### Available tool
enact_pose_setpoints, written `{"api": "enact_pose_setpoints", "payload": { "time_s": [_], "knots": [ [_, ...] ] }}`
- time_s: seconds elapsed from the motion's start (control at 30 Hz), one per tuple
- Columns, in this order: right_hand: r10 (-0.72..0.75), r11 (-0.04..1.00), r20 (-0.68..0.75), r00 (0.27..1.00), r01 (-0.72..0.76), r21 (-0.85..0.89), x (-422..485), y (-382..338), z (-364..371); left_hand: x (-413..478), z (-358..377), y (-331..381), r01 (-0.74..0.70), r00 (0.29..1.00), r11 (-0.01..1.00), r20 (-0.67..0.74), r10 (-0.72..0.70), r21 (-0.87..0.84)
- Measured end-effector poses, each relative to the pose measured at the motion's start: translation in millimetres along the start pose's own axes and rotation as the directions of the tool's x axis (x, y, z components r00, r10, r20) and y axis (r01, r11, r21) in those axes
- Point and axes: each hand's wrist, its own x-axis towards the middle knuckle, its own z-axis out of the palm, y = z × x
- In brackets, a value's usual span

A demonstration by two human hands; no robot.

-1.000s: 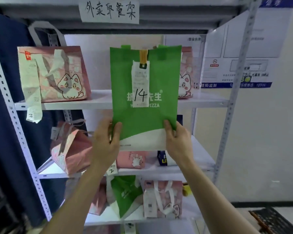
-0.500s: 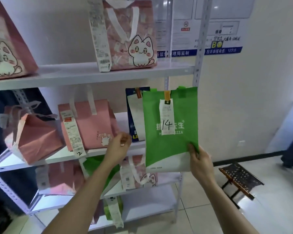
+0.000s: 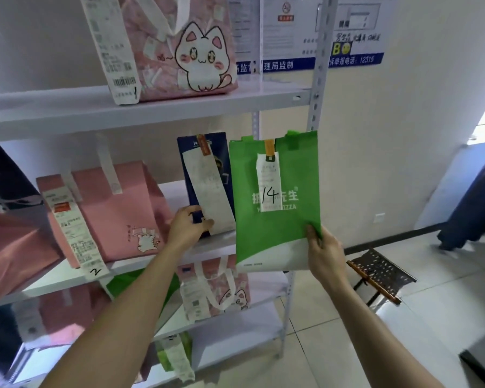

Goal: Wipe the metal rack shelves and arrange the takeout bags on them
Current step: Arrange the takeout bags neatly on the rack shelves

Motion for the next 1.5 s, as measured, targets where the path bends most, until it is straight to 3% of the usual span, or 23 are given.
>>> {"api": "enact_pose_setpoints", "payload": {
  "time_s": [0.1, 0.43, 0.63, 0.7, 0.8, 0.83, 0.93, 1.07, 1.17, 1.27, 1.4, 1.5],
  "knots": [
    [-0.013, 1.0, 0.029, 0.999, 0.012, 0.015, 12, -7, 2, -1, -2, -4, -0.003, 1.0, 1.0, -0.001, 0.003, -0.002],
    [-0.057, 0.997, 0.121, 0.991, 0.049, 0.063, 34, -24, 46, -36, -54, -52, 0.05, 0.975, 0.997, -0.218, -0.037, 0.053],
    [-0.158, 0.985, 0.165, 0.974, 0.144, 0.093, 31, -40, 71, -54, -72, -63, 0.07, 0.977, 0.988, -0.21, -0.041, 0.135],
    [-0.145, 0.988, 0.184, 0.972, 0.133, 0.076, 41, -41, 76, -64, -66, -60, 0.056, 0.953, 0.988, -0.304, -0.011, 0.141],
    [-0.139, 0.988, 0.178, 0.974, 0.124, 0.095, 65, -39, 85, -83, -46, -51, -0.018, 0.853, 0.993, -0.515, 0.077, 0.118],
    [-0.156, 0.985, 0.174, 0.972, 0.14, 0.103, 73, -37, 87, -87, -37, -45, -0.059, 0.864, 0.993, -0.493, 0.101, 0.1],
    [-0.2, 0.977, 0.207, 0.958, 0.178, 0.121, 97, -28, 95, -86, 0, -19, -0.092, 0.974, 0.996, -0.208, 0.093, 0.015],
    [-0.176, 0.984, 0.306, 0.936, 0.154, 0.094, 114, -12, 101, -64, 49, 12, -0.014, 1.0, 0.992, -0.003, 0.013, -0.127],
    [-0.074, 0.993, 0.496, 0.865, 0.11, -0.044, 118, 8, 102, -54, 72, 9, 0.058, 0.998, 0.995, 0.003, -0.057, -0.085],
    [-0.022, 0.997, 0.529, 0.848, 0.057, -0.05, 120, 17, 94, -57, 81, 0, 0.101, 0.995, 0.995, 0.003, -0.101, -0.026],
    [-0.007, 1.0, 0.45, 0.893, 0.019, -0.023, 112, 8, 80, -58, 72, -3, 0.099, 0.995, 0.995, -0.005, -0.099, -0.016],
    [0.002, 1.0, 0.24, 0.971, 0.001, -0.013, 89, -3, 69, -68, 52, -4, 0.077, 0.997, 0.997, -0.027, -0.077, -0.017]
  ]
}}
